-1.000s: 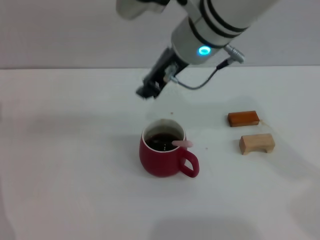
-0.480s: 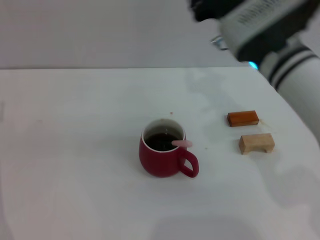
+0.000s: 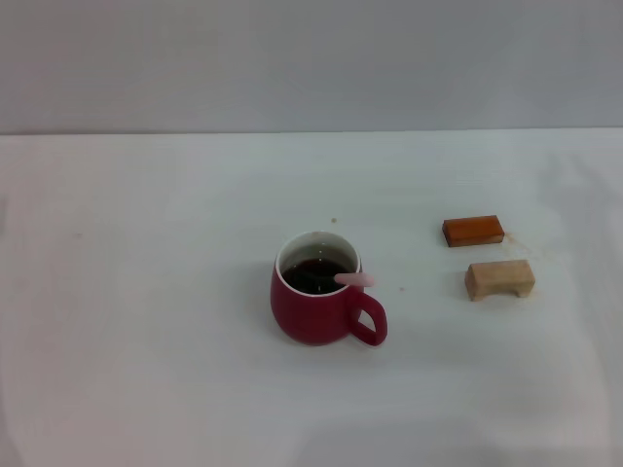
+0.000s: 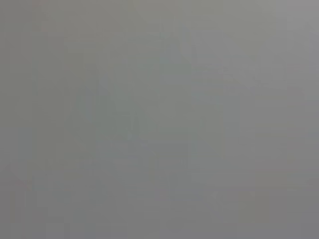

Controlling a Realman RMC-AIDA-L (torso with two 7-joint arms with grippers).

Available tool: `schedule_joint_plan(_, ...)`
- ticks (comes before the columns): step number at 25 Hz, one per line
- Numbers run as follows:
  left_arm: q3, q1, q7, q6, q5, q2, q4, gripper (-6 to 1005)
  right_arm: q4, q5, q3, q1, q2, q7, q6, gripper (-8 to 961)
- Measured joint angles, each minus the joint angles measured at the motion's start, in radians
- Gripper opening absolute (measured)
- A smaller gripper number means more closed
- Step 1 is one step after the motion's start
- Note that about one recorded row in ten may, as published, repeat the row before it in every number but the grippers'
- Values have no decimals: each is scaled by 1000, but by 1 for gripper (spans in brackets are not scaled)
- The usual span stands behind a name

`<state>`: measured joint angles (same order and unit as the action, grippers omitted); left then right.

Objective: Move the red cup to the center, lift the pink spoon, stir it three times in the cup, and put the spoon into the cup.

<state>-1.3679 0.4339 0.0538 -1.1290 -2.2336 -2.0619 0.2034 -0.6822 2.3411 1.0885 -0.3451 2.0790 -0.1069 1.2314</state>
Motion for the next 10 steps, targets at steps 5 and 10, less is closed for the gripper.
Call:
schedule_joint_plan(5, 1, -7, 3, -25, 0, 0, 3, 846, 100, -56, 6, 83, 0, 127, 170, 274)
schedule_joint_plan(10, -5, -8, 7, -26, 0, 1, 4, 846, 184, -149, 8, 128, 2, 126, 252, 274)
